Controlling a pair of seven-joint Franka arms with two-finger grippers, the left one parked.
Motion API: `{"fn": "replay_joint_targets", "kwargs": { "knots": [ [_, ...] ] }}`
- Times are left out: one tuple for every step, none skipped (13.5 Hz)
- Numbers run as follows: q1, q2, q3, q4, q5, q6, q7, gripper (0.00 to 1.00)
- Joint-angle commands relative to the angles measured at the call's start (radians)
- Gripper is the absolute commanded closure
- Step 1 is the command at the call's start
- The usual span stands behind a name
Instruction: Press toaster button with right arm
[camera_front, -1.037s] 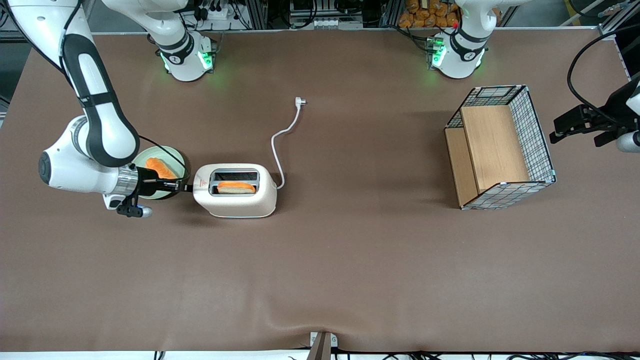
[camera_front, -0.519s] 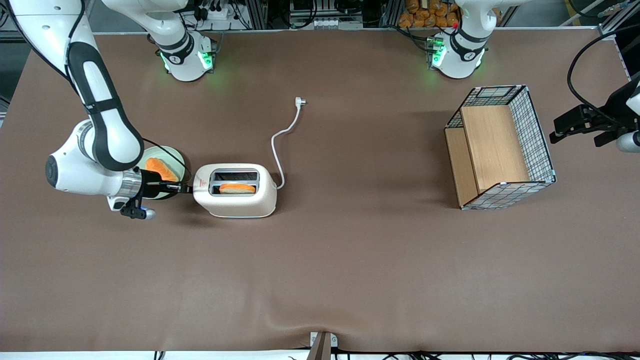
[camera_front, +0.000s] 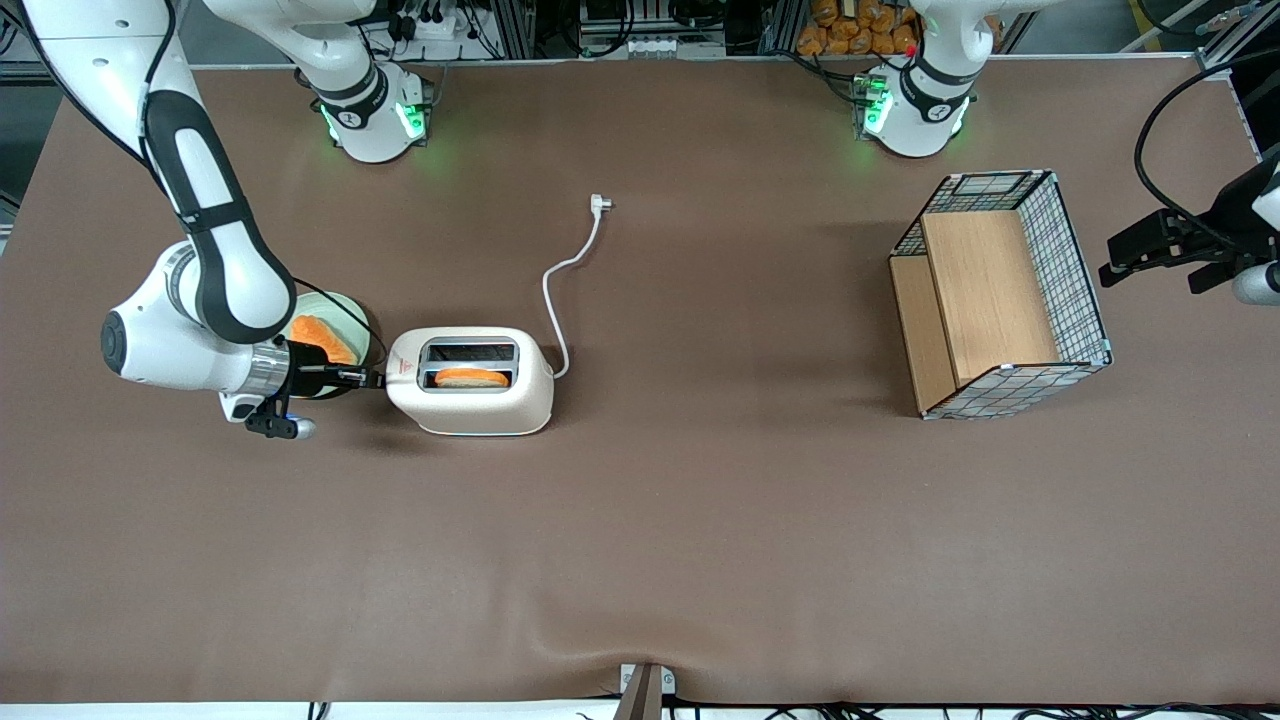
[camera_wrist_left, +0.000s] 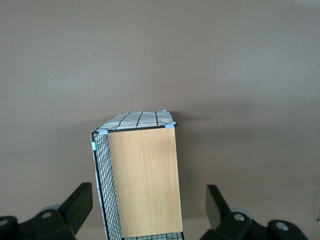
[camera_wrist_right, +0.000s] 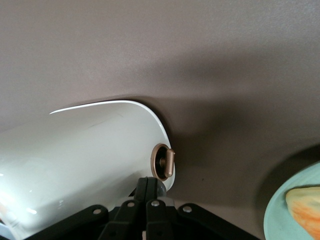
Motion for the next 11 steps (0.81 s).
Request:
{"fn": "replay_joint_targets", "kwargs": {
  "knots": [
    [0.012, 0.040, -0.001, -0.028, 0.019, 0.036, -0.041, 1.00],
    [0.012, 0.043, -0.001, -0.028, 0.019, 0.037, -0.041, 1.00],
    [0.012, 0.051, -0.001, -0.028, 0.019, 0.037, -0.041, 1.00],
    [0.012, 0.054, -0.001, -0.028, 0.021, 0.042, -0.043, 1.00],
    [0.014, 0.057, -0.001, -0.028, 0.021, 0.048, -0.043, 1.00],
    [0.015, 0.060, 0.001, -0.028, 0.021, 0.049, -0.043, 1.00],
    [0.020, 0.063, 0.001, -0.028, 0.021, 0.051, -0.043, 1.00],
    [0.023, 0.063, 0.001, -0.028, 0.021, 0.052, -0.043, 1.00],
    [0.023, 0.063, 0.001, -0.028, 0.021, 0.052, -0.043, 1.00],
    [0.024, 0.069, 0.001, -0.028, 0.021, 0.054, -0.041, 1.00],
    [0.026, 0.071, 0.001, -0.028, 0.025, 0.055, -0.041, 1.00]
  ]
}}
